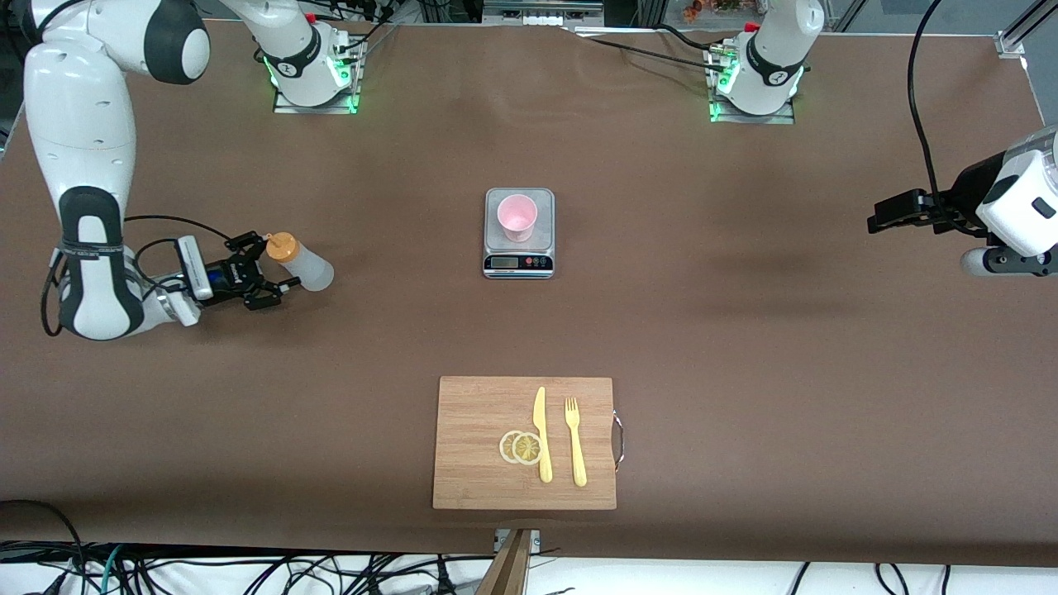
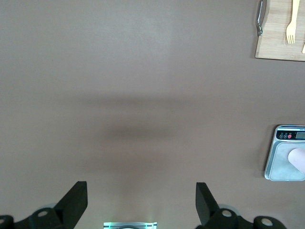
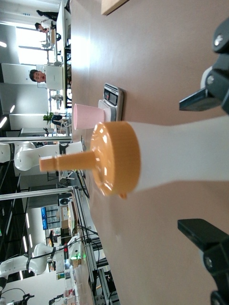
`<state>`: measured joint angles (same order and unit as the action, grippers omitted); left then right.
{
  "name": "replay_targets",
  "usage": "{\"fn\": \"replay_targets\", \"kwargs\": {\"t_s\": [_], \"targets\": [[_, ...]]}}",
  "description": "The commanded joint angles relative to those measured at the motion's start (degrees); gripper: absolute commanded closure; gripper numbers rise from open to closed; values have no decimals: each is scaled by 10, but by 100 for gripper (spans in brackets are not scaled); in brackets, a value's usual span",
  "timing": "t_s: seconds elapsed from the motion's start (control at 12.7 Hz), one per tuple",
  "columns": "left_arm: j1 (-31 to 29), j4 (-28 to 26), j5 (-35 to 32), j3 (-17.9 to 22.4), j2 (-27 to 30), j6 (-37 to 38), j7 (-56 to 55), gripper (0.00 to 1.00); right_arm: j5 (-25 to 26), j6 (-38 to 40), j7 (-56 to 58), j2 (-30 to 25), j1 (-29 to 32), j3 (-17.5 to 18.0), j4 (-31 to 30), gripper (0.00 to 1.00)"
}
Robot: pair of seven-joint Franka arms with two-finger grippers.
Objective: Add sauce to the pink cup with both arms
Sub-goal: 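Open the right gripper and pull it back from the bottle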
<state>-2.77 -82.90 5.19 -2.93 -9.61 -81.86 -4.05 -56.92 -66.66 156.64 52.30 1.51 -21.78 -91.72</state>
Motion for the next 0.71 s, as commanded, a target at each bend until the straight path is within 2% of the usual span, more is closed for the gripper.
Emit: {"fn": "replay_targets", "kwargs": {"t_s": [0.0, 0.08, 0.24, 0.47, 0.63], "targets": [[-1, 12, -4, 0, -5, 1, 11, 0, 27, 18, 39, -7, 32, -7, 11, 0], [-1, 12, -3, 0, -6, 1, 12, 0, 28, 25, 31, -15, 33, -16, 11, 0], [-1, 12, -3, -1, -5, 1, 12, 0, 19, 26, -21, -35, 31, -55, 24, 0], [-1, 12, -3, 0, -6, 1, 12, 0, 5, 23, -170, -73, 28, -77, 43, 0], [-1, 12, -4, 0, -6, 1, 12, 0, 8, 26, -286, -94, 26, -80, 63, 0]]}}
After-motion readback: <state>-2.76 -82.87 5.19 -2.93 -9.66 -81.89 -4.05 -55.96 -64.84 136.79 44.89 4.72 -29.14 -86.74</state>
